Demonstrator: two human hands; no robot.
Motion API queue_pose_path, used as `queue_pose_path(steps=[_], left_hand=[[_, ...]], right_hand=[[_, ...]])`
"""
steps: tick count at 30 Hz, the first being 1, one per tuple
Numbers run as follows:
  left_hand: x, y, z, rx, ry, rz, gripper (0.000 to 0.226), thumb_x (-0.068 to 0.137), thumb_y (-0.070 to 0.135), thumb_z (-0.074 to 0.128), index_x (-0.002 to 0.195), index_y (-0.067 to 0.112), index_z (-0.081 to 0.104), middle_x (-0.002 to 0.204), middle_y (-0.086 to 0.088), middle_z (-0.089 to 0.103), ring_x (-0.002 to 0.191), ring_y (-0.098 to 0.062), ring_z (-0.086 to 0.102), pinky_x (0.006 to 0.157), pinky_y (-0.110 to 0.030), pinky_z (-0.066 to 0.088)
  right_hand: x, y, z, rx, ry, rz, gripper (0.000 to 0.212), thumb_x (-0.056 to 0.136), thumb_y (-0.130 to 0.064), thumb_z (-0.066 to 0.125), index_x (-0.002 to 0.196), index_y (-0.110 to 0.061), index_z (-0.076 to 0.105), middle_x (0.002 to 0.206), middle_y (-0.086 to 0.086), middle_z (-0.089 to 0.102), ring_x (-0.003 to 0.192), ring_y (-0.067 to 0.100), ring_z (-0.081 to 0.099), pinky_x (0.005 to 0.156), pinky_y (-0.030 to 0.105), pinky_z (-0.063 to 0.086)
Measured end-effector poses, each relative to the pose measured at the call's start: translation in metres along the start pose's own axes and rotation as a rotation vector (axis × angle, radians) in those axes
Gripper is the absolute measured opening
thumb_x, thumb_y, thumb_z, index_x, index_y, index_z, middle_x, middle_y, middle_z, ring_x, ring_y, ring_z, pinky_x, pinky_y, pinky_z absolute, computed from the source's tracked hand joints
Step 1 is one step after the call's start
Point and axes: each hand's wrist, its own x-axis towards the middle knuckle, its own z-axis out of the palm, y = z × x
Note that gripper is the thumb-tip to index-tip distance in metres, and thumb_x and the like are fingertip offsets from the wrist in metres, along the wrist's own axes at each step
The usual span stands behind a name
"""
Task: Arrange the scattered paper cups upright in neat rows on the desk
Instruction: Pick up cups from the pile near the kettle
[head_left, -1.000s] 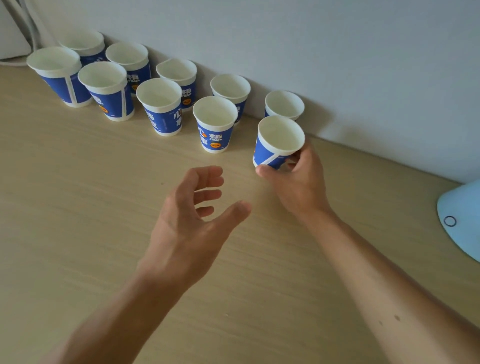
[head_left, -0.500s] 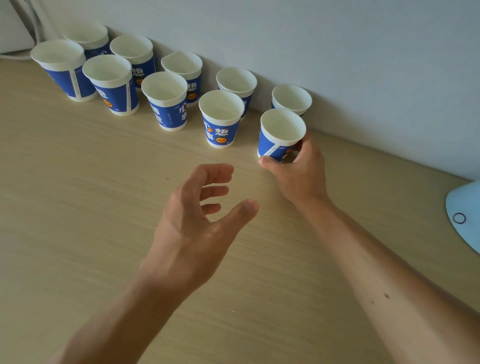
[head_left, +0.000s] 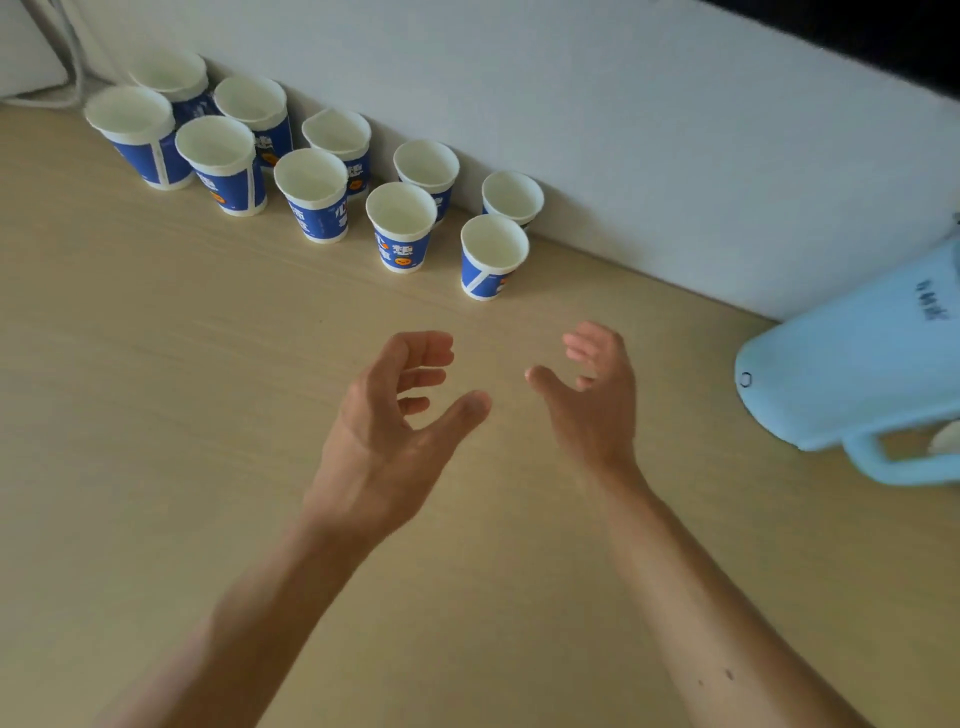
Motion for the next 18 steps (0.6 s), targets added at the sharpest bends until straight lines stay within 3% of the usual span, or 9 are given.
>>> queue_pose_path(steps=[5,11,15,18], left_hand=[[-0.048,0.067,0.015,0.01,-0.045,-0.003,0.048,0.076,0.045,0.073,0.12,0.03,0.062,0.117,0.018,0.068,0.108,0.004,0.064,0.093,-0.029,0.055],[-0.119,0.132,0.059,0.027,-0.091,0.0,0.045,0.08,0.035,0.075,0.121,0.02,0.062,0.117,0.009,0.069,0.109,-0.008,0.066,0.096,-0.042,0.055],[-0.164,0.147,0.108,0.029,-0.131,0.008,0.045,0.076,0.041,0.071,0.117,0.023,0.064,0.114,0.012,0.07,0.105,-0.002,0.066,0.091,-0.032,0.057],[-0.191,0.151,0.152,0.031,-0.168,0.003,0.045,0.077,0.041,0.071,0.117,0.022,0.064,0.114,0.01,0.071,0.105,-0.001,0.067,0.085,-0.024,0.054]], right_hand=[[-0.059,-0.038,-0.073,0.06,-0.003,0.03,0.051,0.08,-0.01,0.082,0.12,-0.029,0.057,0.114,-0.013,0.066,0.109,0.0,0.063,0.101,0.031,0.05],[-0.104,-0.067,-0.158,0.165,-0.085,0.06,0.049,0.083,-0.017,0.083,0.127,-0.018,0.06,0.12,-0.005,0.068,0.113,0.006,0.064,0.098,0.023,0.048],[-0.126,-0.048,-0.222,0.245,-0.124,0.082,0.04,0.083,-0.018,0.083,0.115,-0.029,0.061,0.113,-0.006,0.07,0.106,0.009,0.068,0.09,0.022,0.049],[-0.133,-0.021,-0.27,0.303,-0.077,0.122,0.038,0.082,-0.019,0.084,0.112,-0.029,0.062,0.111,-0.006,0.071,0.102,0.007,0.069,0.094,0.026,0.053]])
